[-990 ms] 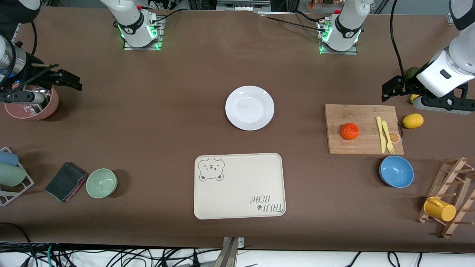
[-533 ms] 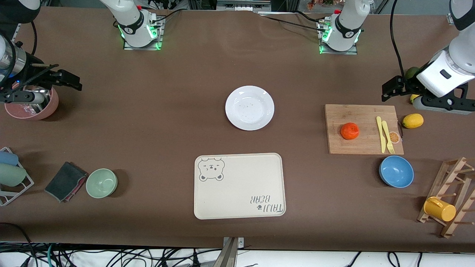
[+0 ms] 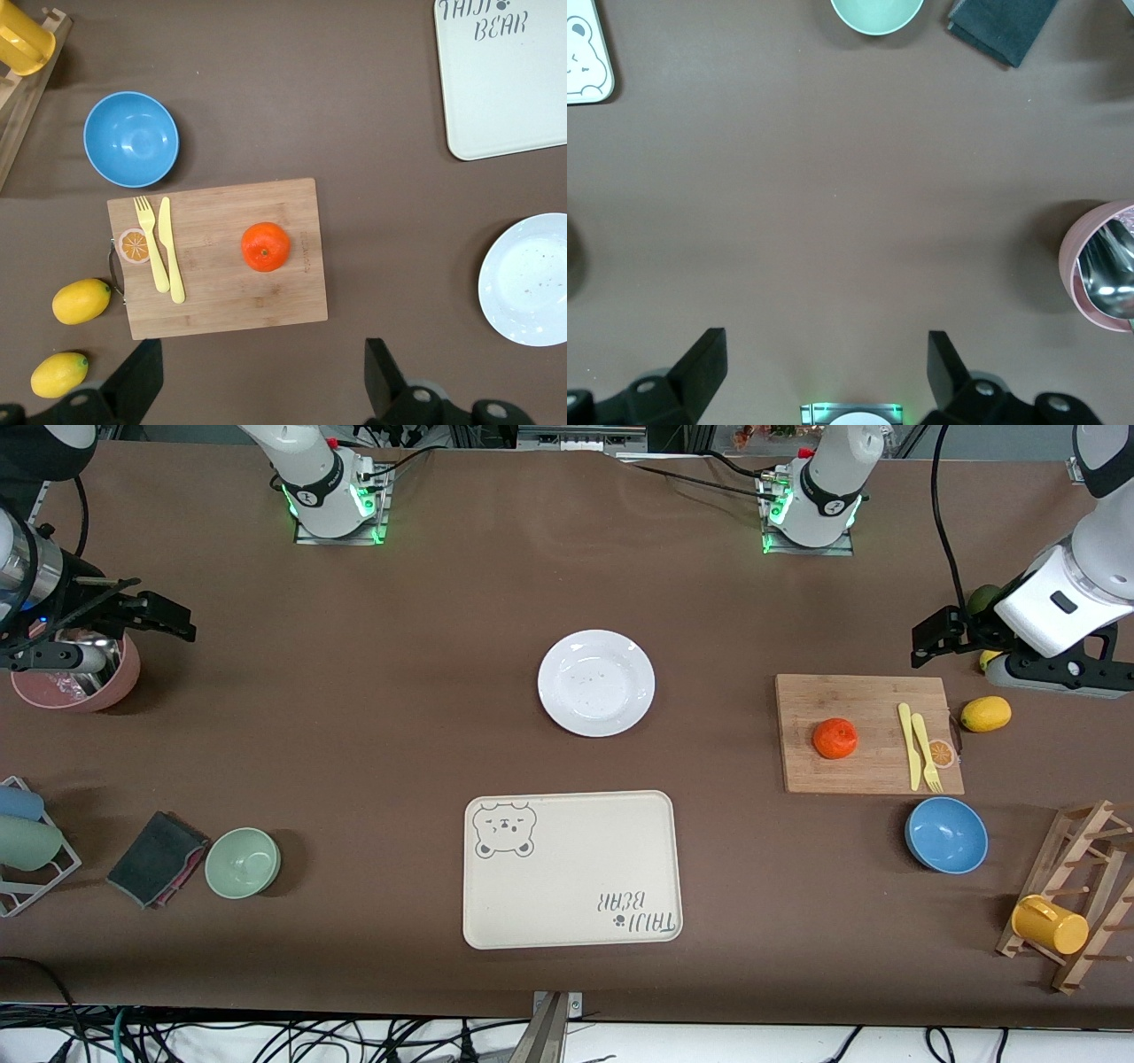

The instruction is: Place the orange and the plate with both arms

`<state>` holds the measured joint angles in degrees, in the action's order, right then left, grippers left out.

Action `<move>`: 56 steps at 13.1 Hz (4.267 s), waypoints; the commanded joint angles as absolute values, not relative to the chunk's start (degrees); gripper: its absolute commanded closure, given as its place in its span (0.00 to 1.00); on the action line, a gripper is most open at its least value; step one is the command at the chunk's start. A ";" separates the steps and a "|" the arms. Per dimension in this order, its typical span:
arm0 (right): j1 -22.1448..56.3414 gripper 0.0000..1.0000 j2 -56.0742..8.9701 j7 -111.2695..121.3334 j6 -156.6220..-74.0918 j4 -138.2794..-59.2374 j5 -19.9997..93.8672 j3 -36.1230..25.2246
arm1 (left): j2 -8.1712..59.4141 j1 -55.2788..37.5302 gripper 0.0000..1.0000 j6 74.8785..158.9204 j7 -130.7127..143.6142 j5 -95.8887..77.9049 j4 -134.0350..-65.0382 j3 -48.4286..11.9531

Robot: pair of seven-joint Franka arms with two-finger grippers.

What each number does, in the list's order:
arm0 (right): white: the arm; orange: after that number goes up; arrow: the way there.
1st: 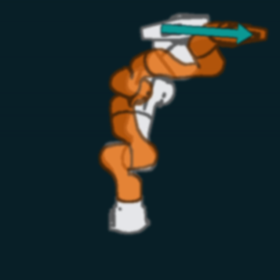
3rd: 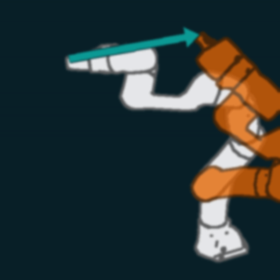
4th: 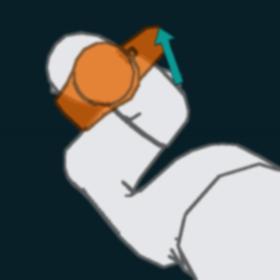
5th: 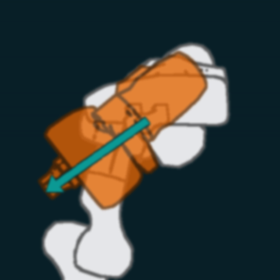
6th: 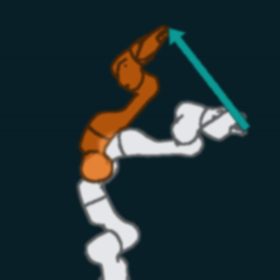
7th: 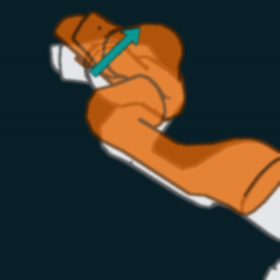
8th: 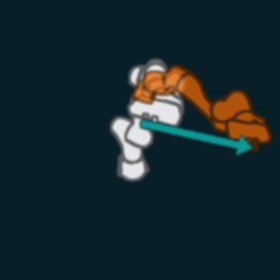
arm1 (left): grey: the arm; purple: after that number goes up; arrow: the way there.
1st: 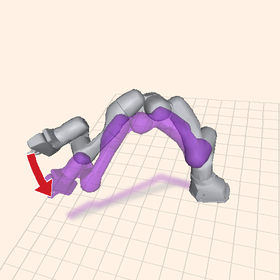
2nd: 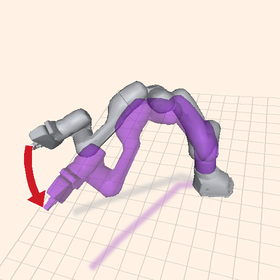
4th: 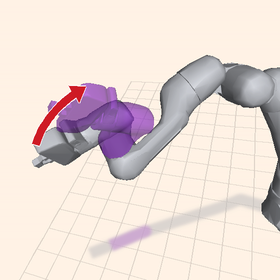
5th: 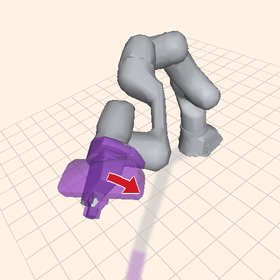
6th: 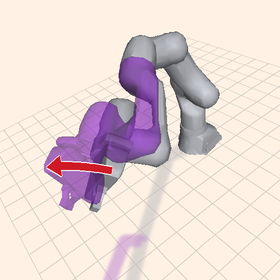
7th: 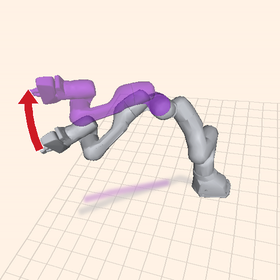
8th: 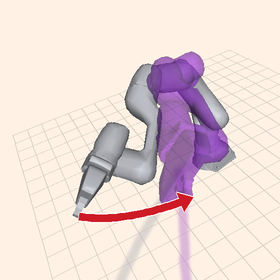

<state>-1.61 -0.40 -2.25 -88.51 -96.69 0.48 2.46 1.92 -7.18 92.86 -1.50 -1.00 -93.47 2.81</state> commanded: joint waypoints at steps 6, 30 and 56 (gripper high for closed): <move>-1.93 0.00 -0.62 -2.72 -88.24 -95.98 1.41 2.64 | 2.72 -7.12 0.00 91.49 -1.32 -0.26 -91.85 2.99; -1.93 0.00 -0.62 -2.72 -88.24 -95.98 1.41 2.64 | 7.56 -3.87 0.00 98.70 -1.24 0.53 -99.92 3.16; -2.02 0.00 -0.62 -2.72 -88.24 -95.98 1.41 2.64 | 21.80 -5.10 0.00 133.94 -0.79 -0.61 -121.82 2.99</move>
<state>-1.61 -0.43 -2.25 -88.51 -96.68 0.48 2.46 21.19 -4.56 132.86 -1.41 -0.81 -121.76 2.86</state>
